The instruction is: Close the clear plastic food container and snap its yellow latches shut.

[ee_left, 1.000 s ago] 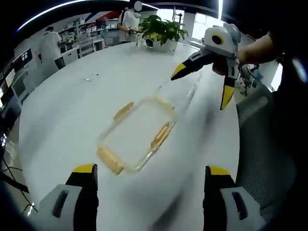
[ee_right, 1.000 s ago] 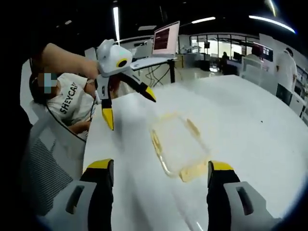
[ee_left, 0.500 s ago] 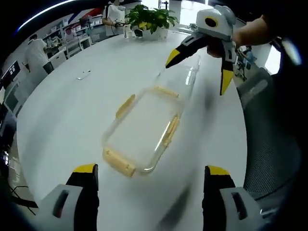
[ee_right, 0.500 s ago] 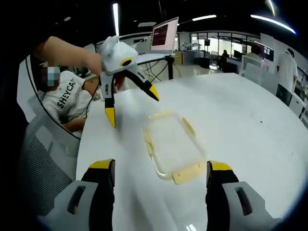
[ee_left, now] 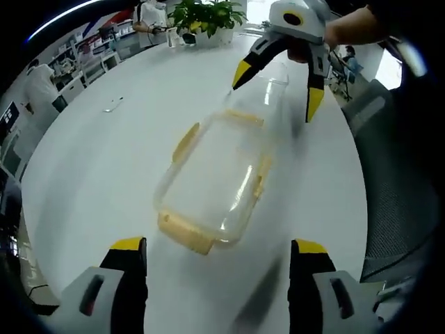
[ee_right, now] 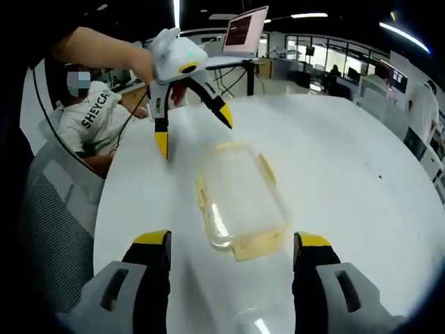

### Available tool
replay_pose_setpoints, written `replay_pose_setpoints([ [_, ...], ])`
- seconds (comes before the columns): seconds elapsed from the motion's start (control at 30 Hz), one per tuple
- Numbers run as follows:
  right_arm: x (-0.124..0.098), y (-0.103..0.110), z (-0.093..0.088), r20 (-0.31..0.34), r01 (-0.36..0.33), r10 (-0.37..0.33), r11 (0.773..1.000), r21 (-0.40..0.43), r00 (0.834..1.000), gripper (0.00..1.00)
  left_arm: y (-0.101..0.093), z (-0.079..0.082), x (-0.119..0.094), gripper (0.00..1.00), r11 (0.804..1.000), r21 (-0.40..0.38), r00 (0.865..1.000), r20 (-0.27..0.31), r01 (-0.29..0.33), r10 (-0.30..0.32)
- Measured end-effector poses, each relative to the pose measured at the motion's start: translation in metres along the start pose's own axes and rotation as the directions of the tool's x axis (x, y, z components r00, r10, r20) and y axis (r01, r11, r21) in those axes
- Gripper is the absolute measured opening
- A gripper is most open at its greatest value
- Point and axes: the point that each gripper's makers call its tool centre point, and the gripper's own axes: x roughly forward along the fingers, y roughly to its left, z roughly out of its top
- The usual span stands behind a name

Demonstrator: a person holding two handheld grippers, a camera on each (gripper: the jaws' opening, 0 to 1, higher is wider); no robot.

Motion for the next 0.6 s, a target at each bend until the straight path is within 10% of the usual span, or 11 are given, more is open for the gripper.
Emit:
replay_pose_setpoints([
  [0.6,0.017,-0.017,-0.012,-0.131,-0.053,0.042,0.995,-0.083,0.991,0.64,0.012,-0.004,0.009,0.63,0.99,0.128,0.996,-0.067,0.066,-0.058],
])
